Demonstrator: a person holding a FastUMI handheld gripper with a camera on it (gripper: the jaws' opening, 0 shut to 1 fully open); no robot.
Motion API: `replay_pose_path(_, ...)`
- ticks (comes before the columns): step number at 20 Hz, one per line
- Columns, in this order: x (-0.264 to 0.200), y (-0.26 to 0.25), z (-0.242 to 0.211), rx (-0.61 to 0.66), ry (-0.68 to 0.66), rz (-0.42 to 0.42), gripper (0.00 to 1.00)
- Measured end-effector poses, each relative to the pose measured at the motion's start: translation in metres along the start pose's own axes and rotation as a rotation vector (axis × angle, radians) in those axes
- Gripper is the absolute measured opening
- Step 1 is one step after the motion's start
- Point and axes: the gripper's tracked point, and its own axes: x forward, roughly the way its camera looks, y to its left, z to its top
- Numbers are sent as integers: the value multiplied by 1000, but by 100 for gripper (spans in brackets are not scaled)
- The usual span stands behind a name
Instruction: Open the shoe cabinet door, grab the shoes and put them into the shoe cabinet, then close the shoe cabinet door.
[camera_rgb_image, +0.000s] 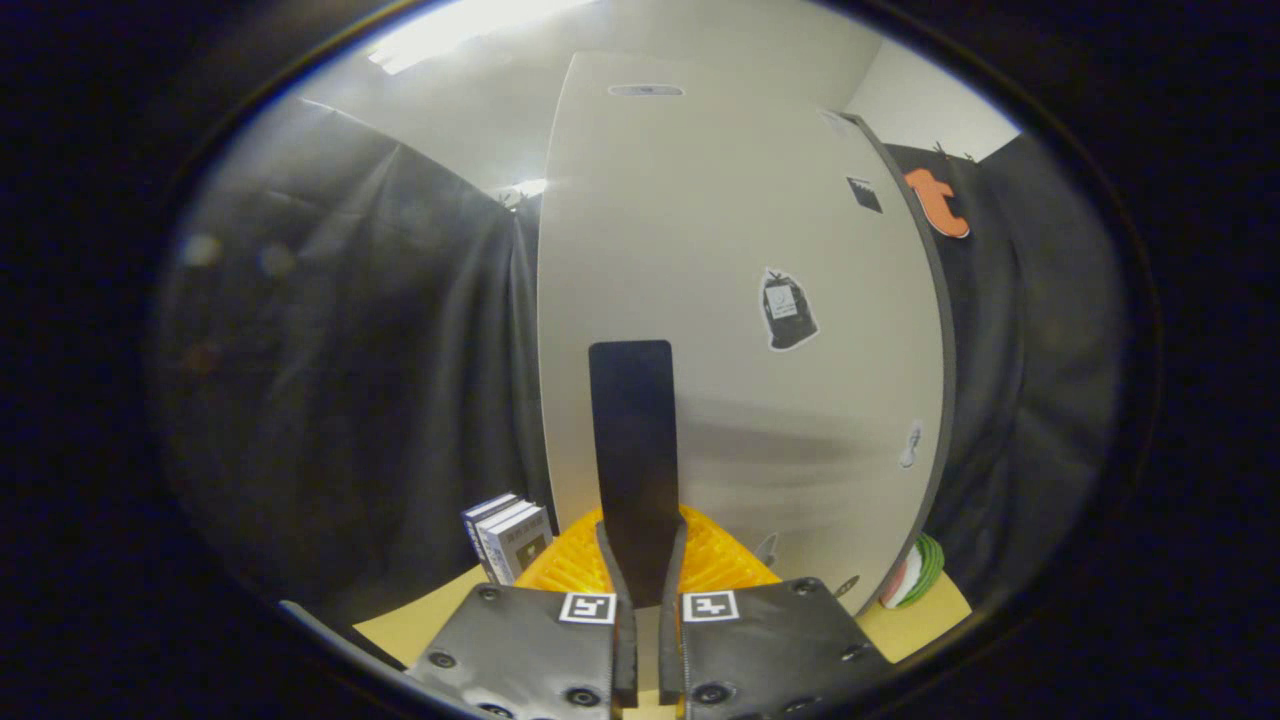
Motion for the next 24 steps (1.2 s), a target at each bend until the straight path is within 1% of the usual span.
replay_pose_path(5,-51,-33,3,-14,12,30,10)
replay_pose_path(9,-87,-71,7,-37,15,5,9)
replay_pose_path(11,-103,-90,8,-17,13,-14,9)
replay_pose_path(13,-121,-119,10,-25,3,-67,8)
replay_pose_path(16,-147,-183,17,-48,-6,-184,8)
replay_pose_path(19,-153,-238,20,-42,-14,-282,6)
replay_pose_path(20,-161,-253,21,-33,-17,-294,6)
replay_pose_path(21,-163,-256,19,5,-5,-257,2)
replay_pose_path(22,-162,-247,16,41,-2,-224,2)
replay_pose_path(24,-158,-246,17,14,1,-213,4)
